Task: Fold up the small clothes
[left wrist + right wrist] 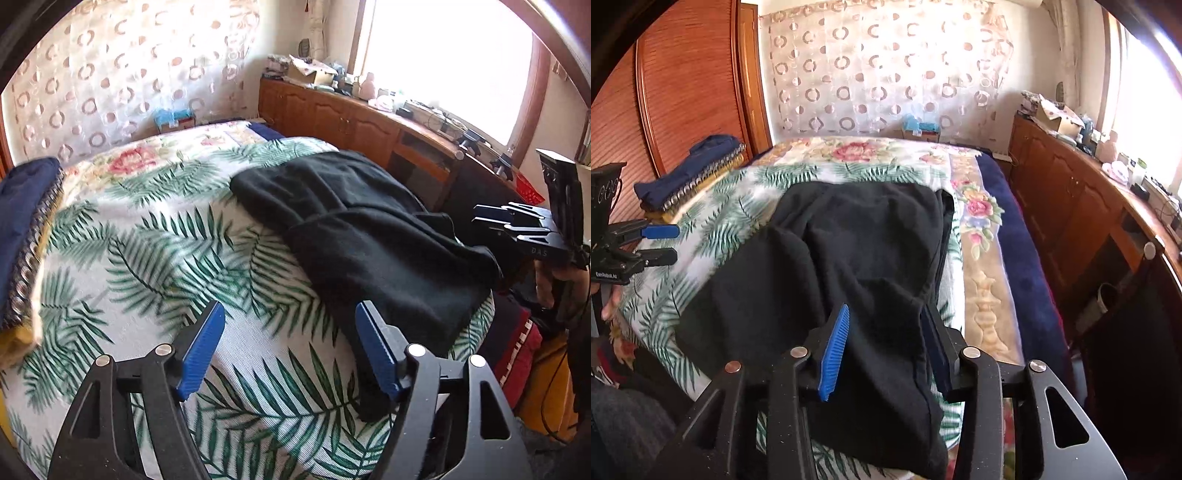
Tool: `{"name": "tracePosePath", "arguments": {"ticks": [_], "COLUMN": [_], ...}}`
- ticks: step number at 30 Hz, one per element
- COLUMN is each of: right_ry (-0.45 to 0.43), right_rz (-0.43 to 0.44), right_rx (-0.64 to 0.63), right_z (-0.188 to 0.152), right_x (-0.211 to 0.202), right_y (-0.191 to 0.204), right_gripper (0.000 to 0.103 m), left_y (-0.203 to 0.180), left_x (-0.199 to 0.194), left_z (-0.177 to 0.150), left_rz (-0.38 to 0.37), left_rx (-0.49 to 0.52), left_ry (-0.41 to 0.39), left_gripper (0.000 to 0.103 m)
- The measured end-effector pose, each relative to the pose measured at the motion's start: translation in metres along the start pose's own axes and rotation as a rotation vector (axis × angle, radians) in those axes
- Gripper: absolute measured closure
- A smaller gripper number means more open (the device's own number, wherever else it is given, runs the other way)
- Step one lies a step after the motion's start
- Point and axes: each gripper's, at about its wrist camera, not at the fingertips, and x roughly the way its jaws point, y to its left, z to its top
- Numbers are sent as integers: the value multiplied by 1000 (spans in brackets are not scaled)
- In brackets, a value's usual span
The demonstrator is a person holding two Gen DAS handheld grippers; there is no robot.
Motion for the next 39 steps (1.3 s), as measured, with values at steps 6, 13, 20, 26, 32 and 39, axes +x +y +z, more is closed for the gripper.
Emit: {"name": "tracePosePath", "arguments": {"ticks": [6, 13, 20, 26, 32, 39], "right_ry": [71, 124, 133, 126, 116, 34], "right_rz": [-21, 2, 16, 8, 69, 154], "right_rx": [33, 64, 31, 18, -20, 28], "right_z": [-28, -41, -44, -50, -55, -45], "right_x": [10, 19, 24, 22, 17, -4], "right_y": [-8, -13, -10, -9, 1, -5], "right_gripper": [54, 54, 54, 54, 93, 99], "left_y": [-15, -35, -42, -46, -55, -45], "left_x": [11, 20, 31, 39, 38, -3], "left_z": [-12, -19, -26, -35, -34, 8], "left_rz": [-48, -124, -145, -172, -222, -297], "left_rx": [17, 45, 76, 95, 123, 42], "left_ry": [33, 57, 100, 138, 151, -9], "left_gripper": [29, 29, 48, 56, 96, 97]}}
